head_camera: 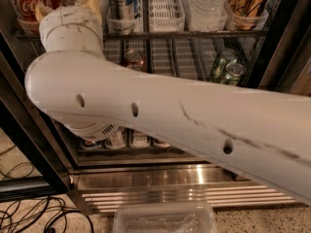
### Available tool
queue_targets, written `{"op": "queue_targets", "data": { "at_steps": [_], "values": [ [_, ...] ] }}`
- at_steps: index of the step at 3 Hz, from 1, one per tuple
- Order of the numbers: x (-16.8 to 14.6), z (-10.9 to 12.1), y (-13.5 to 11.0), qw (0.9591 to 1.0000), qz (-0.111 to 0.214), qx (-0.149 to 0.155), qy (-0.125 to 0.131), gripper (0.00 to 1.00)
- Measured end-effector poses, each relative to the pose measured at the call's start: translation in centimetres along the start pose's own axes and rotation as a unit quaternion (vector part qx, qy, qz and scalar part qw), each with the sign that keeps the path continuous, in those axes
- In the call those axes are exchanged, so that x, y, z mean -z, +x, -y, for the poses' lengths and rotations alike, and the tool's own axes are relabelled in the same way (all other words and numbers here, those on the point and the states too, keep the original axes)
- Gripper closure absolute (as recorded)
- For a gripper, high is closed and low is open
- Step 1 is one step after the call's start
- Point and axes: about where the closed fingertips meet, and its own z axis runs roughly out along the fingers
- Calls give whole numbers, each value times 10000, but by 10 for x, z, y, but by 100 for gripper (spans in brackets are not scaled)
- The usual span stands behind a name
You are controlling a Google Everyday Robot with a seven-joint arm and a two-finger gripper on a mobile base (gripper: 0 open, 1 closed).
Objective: Pick 7up can from top shelf of fridge
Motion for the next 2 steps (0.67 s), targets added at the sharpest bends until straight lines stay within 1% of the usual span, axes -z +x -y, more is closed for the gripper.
{"op": "queue_targets", "data": {
  "at_steps": [1,2],
  "values": [
    [-9,0,1,10000,32,35,19,33],
    [-14,3,2,9999,53,60,90,32]
  ]
}}
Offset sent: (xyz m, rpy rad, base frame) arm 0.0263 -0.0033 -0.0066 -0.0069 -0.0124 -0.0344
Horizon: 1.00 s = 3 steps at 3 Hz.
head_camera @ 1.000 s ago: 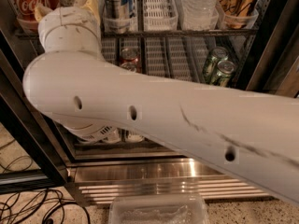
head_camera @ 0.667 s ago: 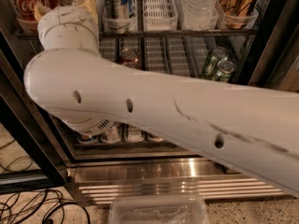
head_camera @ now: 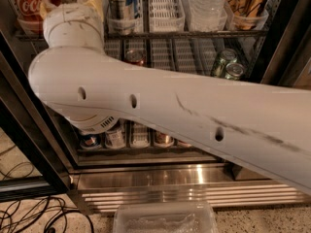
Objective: Pick 7up can from top shelf of fridge
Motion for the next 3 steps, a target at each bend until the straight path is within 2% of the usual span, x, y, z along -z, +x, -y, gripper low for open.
{"op": "queue_targets", "data": {
  "at_steps": [3],
  "values": [
    [-18,13,5,9998,-23,69,208,33]
  ]
}}
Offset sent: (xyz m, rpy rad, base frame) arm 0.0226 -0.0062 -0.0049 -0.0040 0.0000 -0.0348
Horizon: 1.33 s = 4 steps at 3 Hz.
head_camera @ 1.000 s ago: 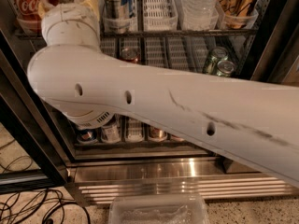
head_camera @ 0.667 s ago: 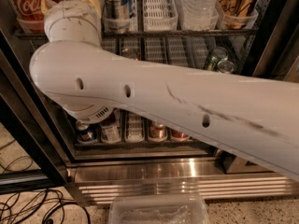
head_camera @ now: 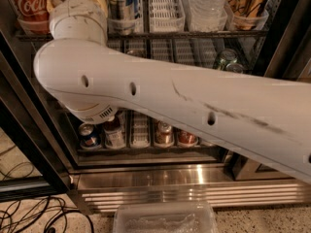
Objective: Pick 7up can from top shelf of fridge
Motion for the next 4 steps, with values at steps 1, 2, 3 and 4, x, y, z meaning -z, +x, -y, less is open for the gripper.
{"op": "queue_targets", "data": {
  "at_steps": [1,2,3,4],
  "values": [
    [-5,3,4,10000,-46,7,34,52],
    [-5,3,4,10000,-46,6,33,75],
    [-6,4,5,10000,-61,-27,22,100],
    [-6,4,3,10000,-49,-33,15,100]
  ]
}}
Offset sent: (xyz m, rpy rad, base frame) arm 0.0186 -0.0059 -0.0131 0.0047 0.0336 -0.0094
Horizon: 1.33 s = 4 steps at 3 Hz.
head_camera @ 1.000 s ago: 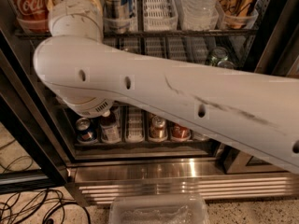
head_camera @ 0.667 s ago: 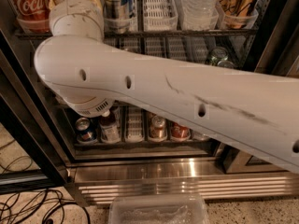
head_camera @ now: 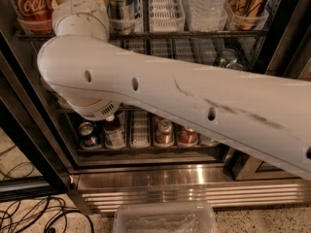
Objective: Pick 7up can from top shelf of fridge
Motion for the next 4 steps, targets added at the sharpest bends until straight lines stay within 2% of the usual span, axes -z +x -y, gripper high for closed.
{"op": "queue_targets", "data": {
  "at_steps": [2,4],
  "values": [
    [2,-2,-31,9982,365,-360,-309,100],
    [8,1,-44,9960,469,-591,-477,100]
  ]
}}
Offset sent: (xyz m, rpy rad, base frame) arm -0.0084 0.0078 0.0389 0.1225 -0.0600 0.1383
